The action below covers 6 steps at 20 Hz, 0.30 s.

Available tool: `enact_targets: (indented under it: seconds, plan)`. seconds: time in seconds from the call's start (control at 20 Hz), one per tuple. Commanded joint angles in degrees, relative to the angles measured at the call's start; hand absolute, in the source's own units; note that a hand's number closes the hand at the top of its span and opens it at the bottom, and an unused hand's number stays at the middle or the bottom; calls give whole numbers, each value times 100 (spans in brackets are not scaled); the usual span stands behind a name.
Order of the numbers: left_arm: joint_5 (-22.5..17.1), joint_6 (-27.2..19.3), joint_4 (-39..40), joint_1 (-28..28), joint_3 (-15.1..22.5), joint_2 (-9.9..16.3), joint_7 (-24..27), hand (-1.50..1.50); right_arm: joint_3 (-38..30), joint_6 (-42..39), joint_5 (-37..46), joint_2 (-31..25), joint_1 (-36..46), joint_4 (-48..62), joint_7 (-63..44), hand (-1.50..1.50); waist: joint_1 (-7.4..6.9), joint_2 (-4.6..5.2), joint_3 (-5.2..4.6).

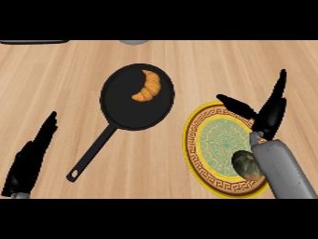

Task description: Pick the croissant from the plate and place it in the pan

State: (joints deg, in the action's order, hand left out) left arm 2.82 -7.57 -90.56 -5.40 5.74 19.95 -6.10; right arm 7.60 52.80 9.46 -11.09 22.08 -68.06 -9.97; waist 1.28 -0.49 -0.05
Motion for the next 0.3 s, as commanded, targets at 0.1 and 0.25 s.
enact_targets:
  seconds: [0.1,0.25]
  plan:
    - [94,-17,-306,1,-35,-115,-320,0,-28,-598,-93,-811,-1595,-1958,-426,-150,-40,18,3]
    - [-61,372,-87,114,-382,48,-100,0,-7,-695,76,-750,-1981,-2498,-583,-150,-91,36,2]
